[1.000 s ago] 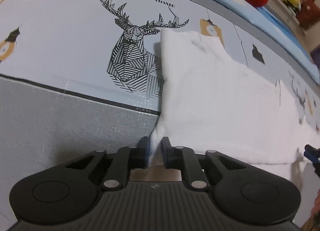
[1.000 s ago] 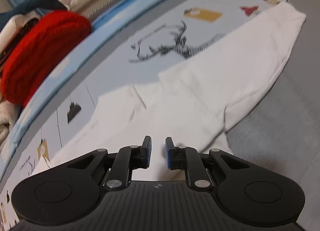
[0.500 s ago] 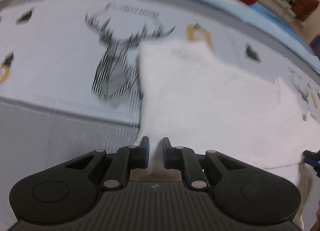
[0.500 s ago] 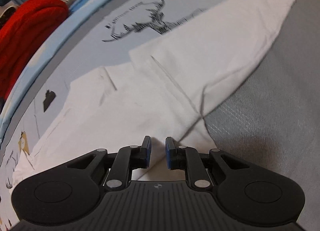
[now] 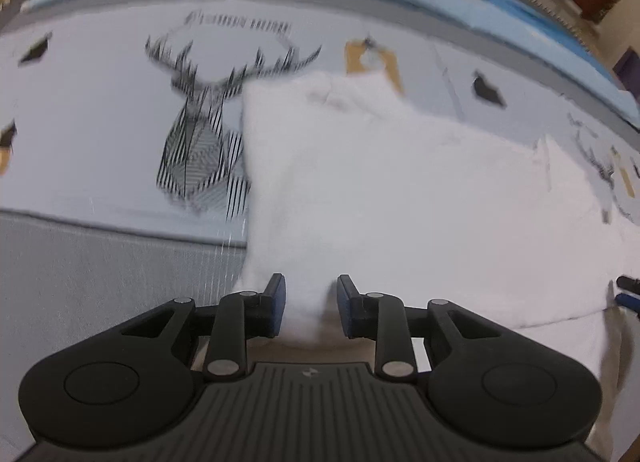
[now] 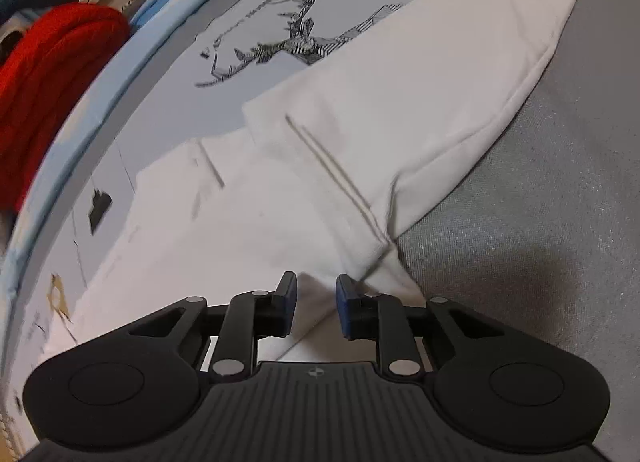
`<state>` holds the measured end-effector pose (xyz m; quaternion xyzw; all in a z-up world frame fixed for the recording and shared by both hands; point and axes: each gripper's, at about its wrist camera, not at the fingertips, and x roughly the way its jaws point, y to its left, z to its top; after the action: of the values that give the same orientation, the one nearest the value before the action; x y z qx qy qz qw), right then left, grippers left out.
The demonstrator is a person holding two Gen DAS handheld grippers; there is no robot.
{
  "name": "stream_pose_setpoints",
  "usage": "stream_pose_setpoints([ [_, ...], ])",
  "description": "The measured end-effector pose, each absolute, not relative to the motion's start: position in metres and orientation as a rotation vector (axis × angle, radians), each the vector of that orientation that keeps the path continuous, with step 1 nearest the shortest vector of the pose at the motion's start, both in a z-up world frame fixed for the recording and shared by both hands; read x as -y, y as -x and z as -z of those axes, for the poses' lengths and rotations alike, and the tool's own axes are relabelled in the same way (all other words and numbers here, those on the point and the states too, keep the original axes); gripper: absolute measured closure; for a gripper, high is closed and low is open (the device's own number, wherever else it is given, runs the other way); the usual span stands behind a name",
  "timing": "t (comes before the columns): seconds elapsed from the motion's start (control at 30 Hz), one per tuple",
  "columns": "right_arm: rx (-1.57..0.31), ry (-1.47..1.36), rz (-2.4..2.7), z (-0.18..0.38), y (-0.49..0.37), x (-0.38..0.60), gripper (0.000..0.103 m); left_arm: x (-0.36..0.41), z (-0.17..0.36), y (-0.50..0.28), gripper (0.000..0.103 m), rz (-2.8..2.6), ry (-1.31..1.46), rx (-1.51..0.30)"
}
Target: Fold small clothes
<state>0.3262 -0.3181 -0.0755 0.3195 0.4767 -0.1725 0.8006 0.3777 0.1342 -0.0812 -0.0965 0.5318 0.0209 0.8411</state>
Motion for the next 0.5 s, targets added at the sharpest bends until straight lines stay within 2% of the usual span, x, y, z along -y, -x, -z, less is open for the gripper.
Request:
stream_pose_setpoints([
  [0.1, -0.951, -0.651, 0.359, 0.056, -0.327, 0.326, 0.077, -0.125, 0.064, -0.377, 0.056, -0.017, 0.177, -1.066],
  [0.17, -0.906, -0.628, 0.371, 0.046, -0.326, 0.337, 0.069, -0.119, 0.055, -0.379, 0.051, 0.003, 0.172, -1.046],
  [0.27, -0.873, -0.629, 0.414, 0.041, -0.321, 0.361, 0.067, -0.109, 0.046, -0.377, 0.045, 0.030, 0.152, -1.023],
  [0.4, -0.863, -0.672, 0.477, 0.044, -0.311, 0.400, 0.067, -0.101, 0.045, -0.376, 0.045, 0.042, 0.117, -1.020],
  [0.5, -0.851, -0.703, 0.538, 0.049, -0.304, 0.430, 0.055, -0.101, 0.047, -0.378, 0.045, 0.048, 0.120, -1.025],
])
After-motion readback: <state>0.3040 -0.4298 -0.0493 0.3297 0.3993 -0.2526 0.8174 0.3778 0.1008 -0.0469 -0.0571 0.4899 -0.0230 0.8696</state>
